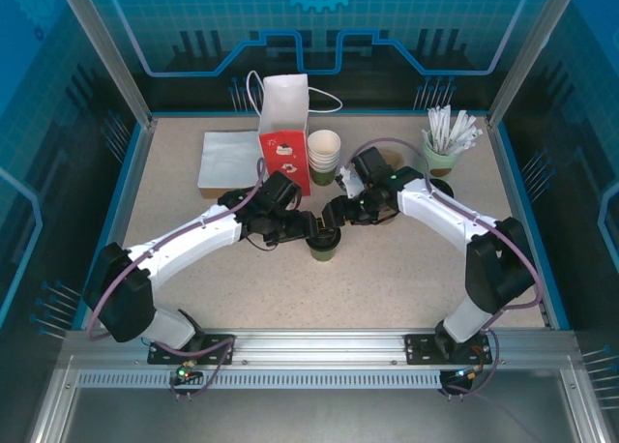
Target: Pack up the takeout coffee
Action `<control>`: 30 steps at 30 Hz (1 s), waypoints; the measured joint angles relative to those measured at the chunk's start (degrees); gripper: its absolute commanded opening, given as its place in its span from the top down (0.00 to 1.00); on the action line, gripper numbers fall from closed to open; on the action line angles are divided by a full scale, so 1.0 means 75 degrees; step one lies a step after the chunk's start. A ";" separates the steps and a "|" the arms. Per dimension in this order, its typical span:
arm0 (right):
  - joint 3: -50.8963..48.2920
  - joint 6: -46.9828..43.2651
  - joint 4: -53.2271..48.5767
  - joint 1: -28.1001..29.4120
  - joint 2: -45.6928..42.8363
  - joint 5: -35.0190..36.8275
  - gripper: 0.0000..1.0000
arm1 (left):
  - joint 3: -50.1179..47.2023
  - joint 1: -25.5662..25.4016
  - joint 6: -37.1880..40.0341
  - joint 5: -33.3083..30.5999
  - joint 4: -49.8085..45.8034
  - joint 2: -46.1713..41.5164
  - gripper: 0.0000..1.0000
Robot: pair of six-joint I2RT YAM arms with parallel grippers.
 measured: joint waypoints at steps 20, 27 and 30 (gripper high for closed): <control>0.0143 0.0012 -0.0076 0.0003 0.0227 -0.0102 0.53 | -0.0140 0.0000 -0.0111 0.0134 0.0187 0.0166 0.31; 0.0143 -0.0067 -0.0117 0.0003 0.0227 -0.0102 0.54 | -0.0172 0.0000 -0.0146 0.0192 0.0233 0.0166 0.30; 0.0140 -0.0099 -0.0128 0.0003 0.0227 -0.0102 0.54 | -0.0192 0.0000 -0.0157 0.0201 0.0280 0.0166 0.31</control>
